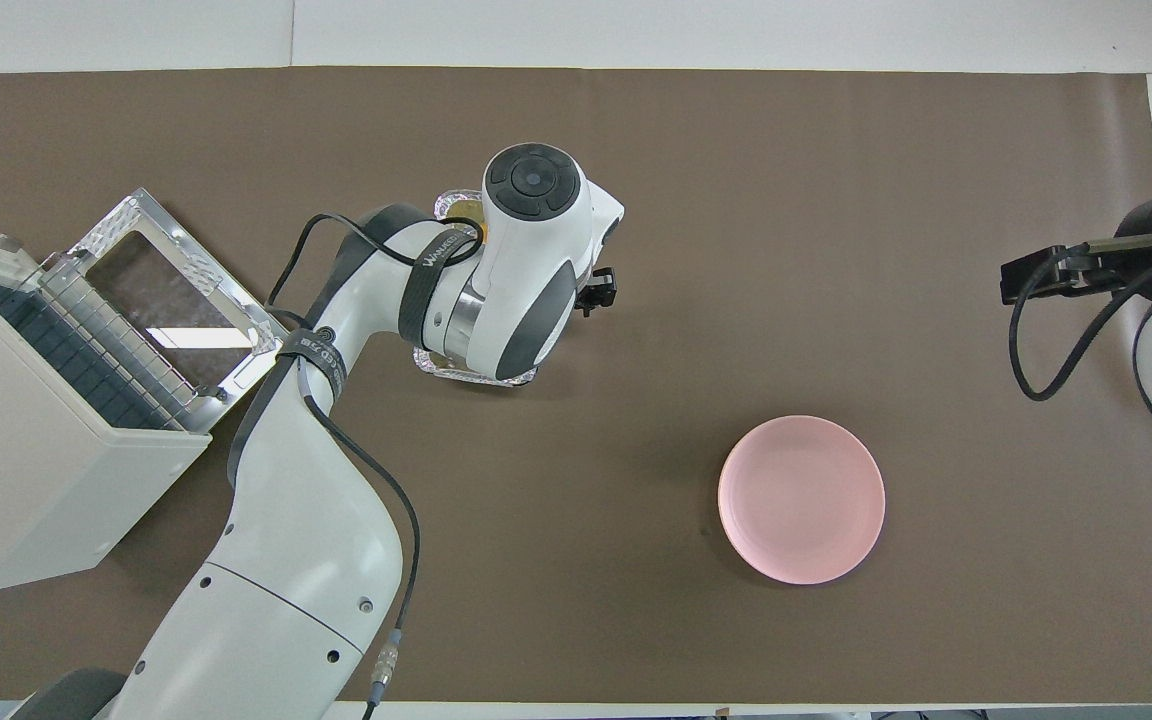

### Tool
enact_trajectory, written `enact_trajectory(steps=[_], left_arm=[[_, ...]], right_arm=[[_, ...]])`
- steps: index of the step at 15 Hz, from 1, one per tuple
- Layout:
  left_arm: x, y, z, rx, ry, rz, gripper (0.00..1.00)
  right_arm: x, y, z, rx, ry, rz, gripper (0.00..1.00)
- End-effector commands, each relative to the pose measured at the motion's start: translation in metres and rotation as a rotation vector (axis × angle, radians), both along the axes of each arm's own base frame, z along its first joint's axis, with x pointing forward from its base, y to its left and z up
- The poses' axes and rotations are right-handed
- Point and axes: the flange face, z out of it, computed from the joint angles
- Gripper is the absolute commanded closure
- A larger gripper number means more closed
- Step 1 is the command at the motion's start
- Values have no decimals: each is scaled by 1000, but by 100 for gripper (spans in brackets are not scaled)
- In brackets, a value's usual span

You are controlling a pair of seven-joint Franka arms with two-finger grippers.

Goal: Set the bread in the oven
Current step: 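Lower the foil tray into the oven opening with the left gripper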

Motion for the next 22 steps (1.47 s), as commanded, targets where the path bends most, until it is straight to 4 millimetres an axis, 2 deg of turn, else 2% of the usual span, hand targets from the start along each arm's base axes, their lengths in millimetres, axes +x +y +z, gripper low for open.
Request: enact_trajectory(steps=[1,2,3,4,5,9,12,14,18,20,22], left_arm=[[5,1,3,-12,-11,25,43],[5,2,3,-13,-7,32,60],[4,3,2,-10,3,44,88],[4,5,2,-3,15,47,100],[2,6,0,6,27,45,100],[5,20,6,41,72,90,100],[27,69,44,136,114,202,100],[37,95,59,186,121,291,100],[54,162,124,190,65,418,100],[63,199,132,221,58,481,100],[68,234,130,263,63,539,100]], right_arm=[[-1,-4,0,11,14,-21,0],[-1,-7,2,11,12,-25,0],[1,-8,2,13,11,-27,0],[1,-6,4,13,4,-25,0],[2,-6,3,8,7,-26,0],[7,-8,19,7,32,-30,0],[6,-9,20,24,44,-41,0],[6,-7,20,27,42,-40,0],[7,-9,19,63,45,-50,0],[5,-8,16,61,48,-50,0],[4,-7,16,58,45,-51,0]])
